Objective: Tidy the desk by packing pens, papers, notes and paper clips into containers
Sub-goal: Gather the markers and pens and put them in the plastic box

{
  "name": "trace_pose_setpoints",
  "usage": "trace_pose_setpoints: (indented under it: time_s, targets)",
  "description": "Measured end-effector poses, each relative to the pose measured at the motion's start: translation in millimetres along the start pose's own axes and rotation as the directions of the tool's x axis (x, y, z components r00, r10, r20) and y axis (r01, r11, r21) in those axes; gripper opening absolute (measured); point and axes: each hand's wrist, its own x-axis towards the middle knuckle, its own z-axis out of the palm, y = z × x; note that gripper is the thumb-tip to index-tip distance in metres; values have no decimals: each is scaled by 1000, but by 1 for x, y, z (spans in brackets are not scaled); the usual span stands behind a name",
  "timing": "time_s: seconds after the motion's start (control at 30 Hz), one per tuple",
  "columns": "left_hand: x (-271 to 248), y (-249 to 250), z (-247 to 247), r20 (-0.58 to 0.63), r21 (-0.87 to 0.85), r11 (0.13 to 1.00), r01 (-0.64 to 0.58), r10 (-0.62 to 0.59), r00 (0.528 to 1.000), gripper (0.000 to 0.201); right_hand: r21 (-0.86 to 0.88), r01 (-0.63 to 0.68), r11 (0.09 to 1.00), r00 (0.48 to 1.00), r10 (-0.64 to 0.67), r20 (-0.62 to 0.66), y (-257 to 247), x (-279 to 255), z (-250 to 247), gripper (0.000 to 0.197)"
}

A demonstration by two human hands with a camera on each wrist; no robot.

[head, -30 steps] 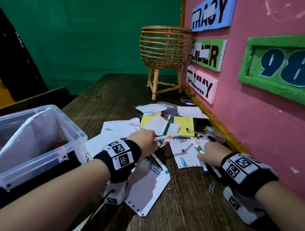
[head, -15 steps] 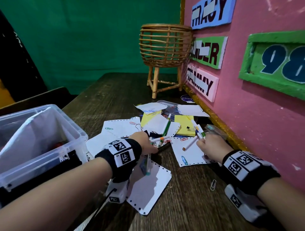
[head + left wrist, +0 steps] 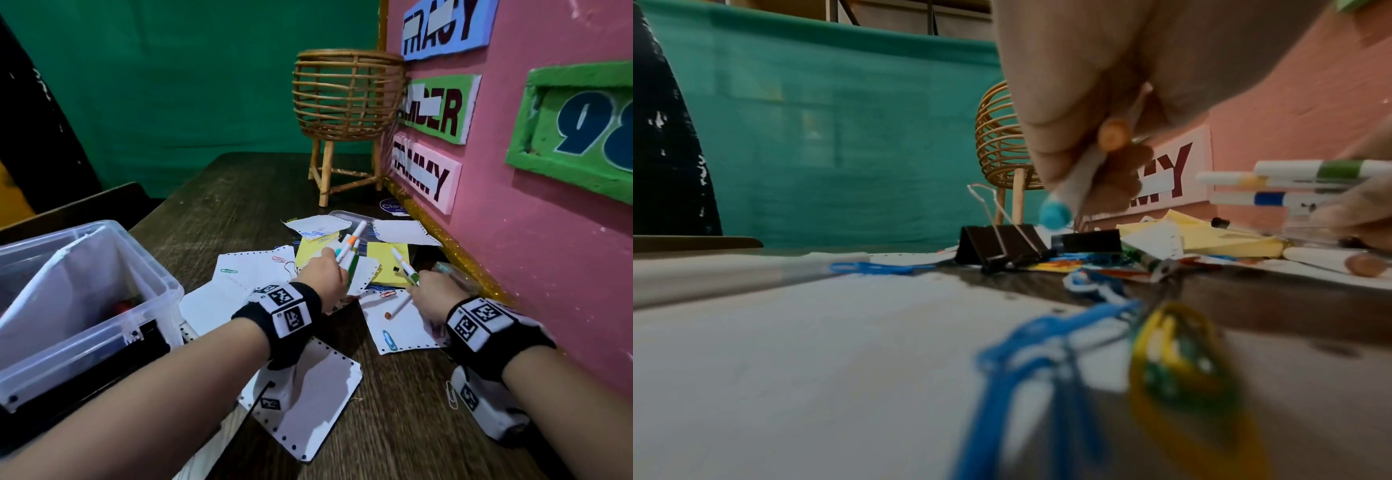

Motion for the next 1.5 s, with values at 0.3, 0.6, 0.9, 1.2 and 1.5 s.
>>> trace_pose_setpoints:
  time_s: [0.3,0.6,0.9,1.2,1.5]
  targets:
    - [30,6,3,148,266,964,0,-41,988,31,-78,-85,993,982,97,165,-6,0,-4,51]
    - [28,3,8,245,345,937,-48,-41,969,27,-14,-125,992,975,125,181,-6,-7,-6,35]
    - [14,4,5,224,314,949,-31,-43,974,28,78,-101,992,994,103,-34,-8,-12,-9,37]
    - [4,10,0,-31,-177,968,-179,177,984,24,313,288,905,930,-187,-316,-15,-11,-10,27]
    - [-16,13,7,193,-593,779,-201,381,904,20,528,471,707,865,-253,-433,-18,-13,-7,15]
